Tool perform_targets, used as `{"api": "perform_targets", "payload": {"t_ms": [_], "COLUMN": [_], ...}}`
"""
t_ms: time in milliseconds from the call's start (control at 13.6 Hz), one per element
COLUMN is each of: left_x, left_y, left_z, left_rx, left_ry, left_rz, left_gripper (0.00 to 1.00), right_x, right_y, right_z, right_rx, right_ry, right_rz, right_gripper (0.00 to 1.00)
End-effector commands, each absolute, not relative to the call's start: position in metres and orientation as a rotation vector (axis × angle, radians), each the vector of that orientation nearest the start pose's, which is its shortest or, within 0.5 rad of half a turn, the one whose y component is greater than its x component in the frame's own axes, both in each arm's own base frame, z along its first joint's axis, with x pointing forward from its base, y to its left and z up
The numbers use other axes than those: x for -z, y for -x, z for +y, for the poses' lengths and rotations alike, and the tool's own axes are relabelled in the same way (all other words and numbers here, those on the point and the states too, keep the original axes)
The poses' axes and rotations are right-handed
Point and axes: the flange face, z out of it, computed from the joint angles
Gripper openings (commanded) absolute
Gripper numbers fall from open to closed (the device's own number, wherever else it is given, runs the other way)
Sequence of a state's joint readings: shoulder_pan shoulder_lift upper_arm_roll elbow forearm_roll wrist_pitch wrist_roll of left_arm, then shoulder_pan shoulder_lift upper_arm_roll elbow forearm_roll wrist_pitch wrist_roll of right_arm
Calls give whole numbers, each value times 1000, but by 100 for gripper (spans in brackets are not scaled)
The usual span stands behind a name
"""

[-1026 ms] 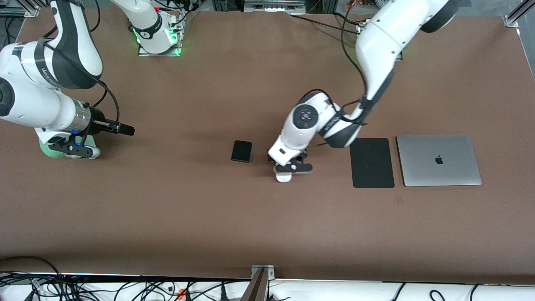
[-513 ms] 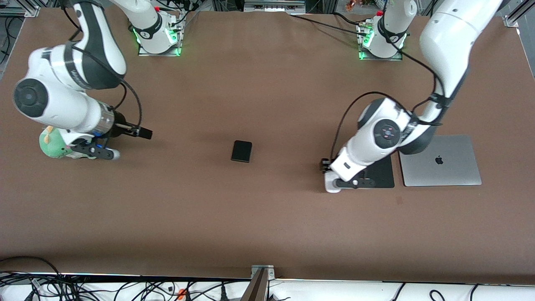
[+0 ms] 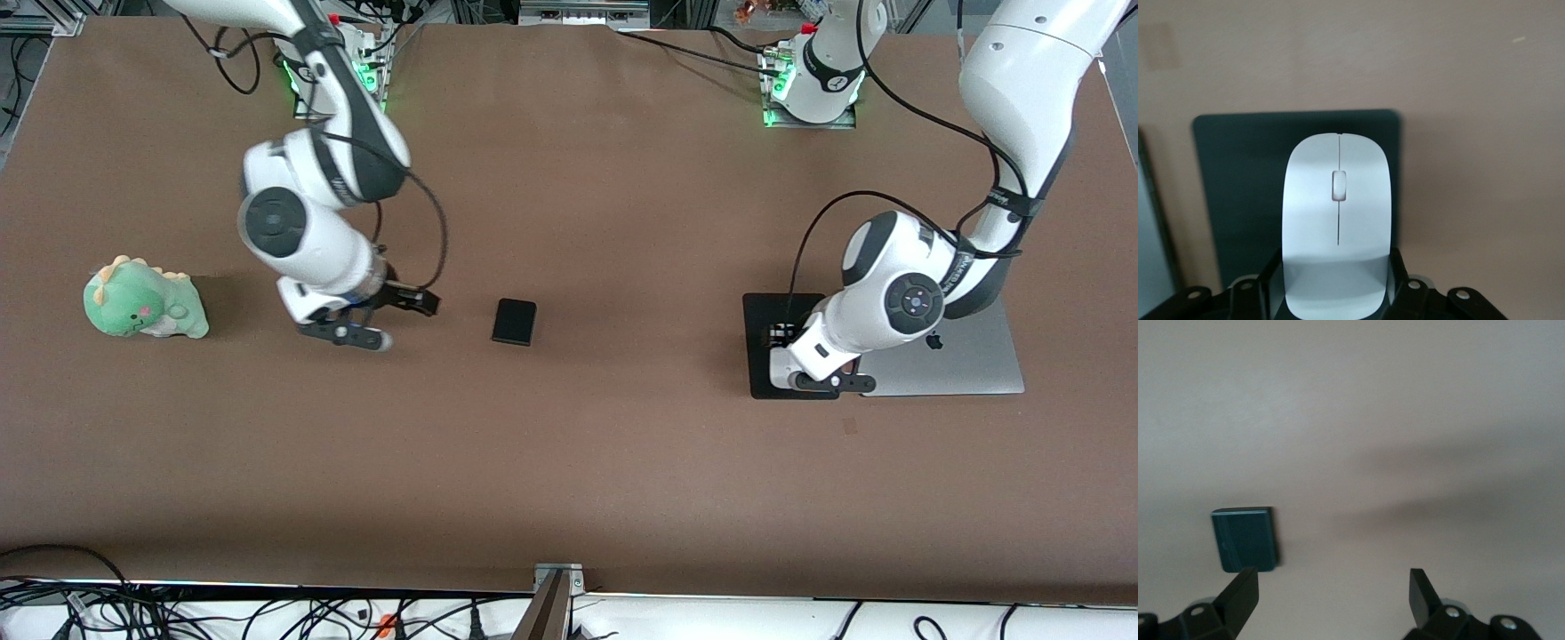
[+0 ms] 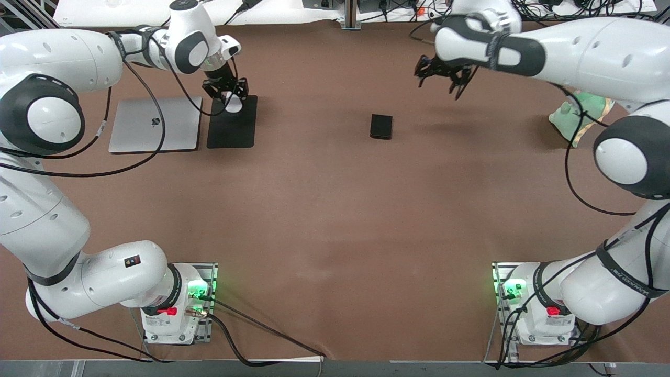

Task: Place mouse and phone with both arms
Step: 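Carry the mouse onto the pad while the right gripper reaches the phone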

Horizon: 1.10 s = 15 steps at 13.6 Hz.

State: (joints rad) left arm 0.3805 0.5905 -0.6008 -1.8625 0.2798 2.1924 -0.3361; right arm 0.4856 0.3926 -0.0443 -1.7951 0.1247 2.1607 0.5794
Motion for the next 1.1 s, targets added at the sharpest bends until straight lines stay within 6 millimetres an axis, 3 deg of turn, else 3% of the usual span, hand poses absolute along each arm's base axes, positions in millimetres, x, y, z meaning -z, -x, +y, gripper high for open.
{"api": "perform_targets", "payload": {"t_ms": [0, 220, 366, 440, 513, 586, 806, 1026], "left_x": [-222, -197, -180, -177, -179, -187, -231, -286], "left_y": [-611, -607, -606, -606, -607, -612, -633, -638], "left_z": [-89, -89, -83, -82, -81, -79, -71, -77], "left_rx": [-251, -294, -318, -323, -320, -302, -297, -198], "left_ry": [3164, 3173, 3159, 3159, 3158, 3154, 3127, 3100], "left_rz": [77, 89, 101, 97, 96, 93, 52, 62], "left_gripper": [23, 29, 41, 56, 91, 100, 100, 100], "right_x": [-295, -252, -228, -218, -210, -202, -191, -193], "right_y": [-572, -557, -545, -539, -536, -532, -526, -536], "right_z": [314, 347, 369, 380, 384, 388, 396, 402], "right_rx": [-49, -13, 11, 29, 53, 68, 107, 139], "right_ry": [3054, 3065, 3074, 3080, 3100, 3126, 3171, 3158], "right_rz": [297, 220, 175, 168, 138, 109, 103, 144], "right_gripper": [100, 100, 100, 100, 100, 100, 100, 100]}}
